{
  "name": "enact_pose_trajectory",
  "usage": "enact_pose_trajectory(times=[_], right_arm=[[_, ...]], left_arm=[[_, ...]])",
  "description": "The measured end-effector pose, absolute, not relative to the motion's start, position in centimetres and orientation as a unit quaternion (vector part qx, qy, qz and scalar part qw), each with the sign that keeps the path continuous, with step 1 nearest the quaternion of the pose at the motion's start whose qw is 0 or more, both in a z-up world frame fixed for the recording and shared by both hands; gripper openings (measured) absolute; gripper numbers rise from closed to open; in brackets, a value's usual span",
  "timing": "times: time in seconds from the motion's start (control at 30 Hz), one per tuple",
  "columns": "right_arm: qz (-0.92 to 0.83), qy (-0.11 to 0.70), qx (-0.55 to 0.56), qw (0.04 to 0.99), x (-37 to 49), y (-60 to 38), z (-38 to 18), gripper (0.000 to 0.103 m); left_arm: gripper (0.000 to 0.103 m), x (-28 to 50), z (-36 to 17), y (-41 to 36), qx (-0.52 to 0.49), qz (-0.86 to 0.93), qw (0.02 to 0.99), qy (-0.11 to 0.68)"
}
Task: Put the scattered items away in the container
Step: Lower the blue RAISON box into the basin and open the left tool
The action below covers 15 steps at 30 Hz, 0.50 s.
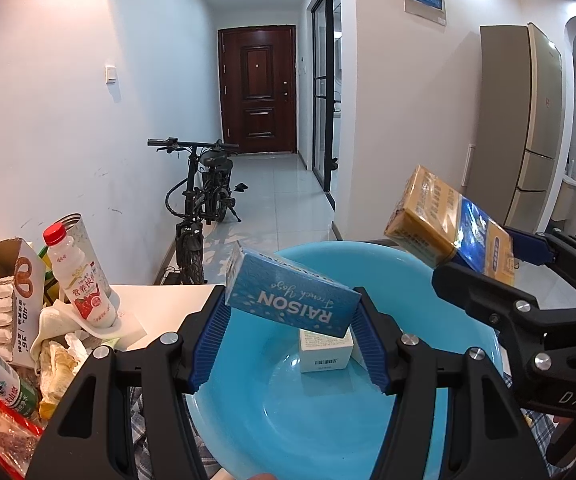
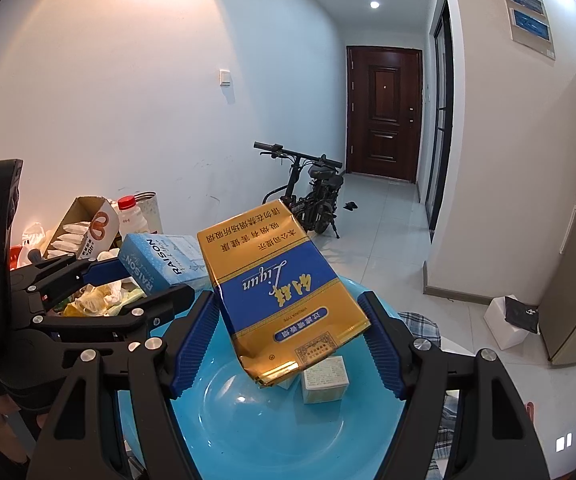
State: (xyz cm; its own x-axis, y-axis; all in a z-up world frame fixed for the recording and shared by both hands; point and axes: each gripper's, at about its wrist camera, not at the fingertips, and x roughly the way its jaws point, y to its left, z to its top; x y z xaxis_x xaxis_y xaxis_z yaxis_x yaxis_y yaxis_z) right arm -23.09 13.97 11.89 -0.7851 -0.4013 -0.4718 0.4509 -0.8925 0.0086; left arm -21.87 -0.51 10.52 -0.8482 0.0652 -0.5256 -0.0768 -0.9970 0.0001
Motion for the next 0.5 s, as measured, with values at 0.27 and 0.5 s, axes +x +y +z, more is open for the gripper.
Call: enact_pose_trajectory(times=[0.27, 0.5], right_arm=[[-0.944, 0.055, 0.236, 0.224, -23.02, 13.92, 11.86, 0.073], [-0.945, 0.059, 0.237, 0.216, -23.10, 13.99, 11.69, 0.073]], left_arm=[[0.059, -21.83, 10.57, -0.50, -0.271, 0.962, 0.035, 0.009], [0.058, -21.73, 10.64, -0.38, -0.269, 0.962, 0.036, 0.011]])
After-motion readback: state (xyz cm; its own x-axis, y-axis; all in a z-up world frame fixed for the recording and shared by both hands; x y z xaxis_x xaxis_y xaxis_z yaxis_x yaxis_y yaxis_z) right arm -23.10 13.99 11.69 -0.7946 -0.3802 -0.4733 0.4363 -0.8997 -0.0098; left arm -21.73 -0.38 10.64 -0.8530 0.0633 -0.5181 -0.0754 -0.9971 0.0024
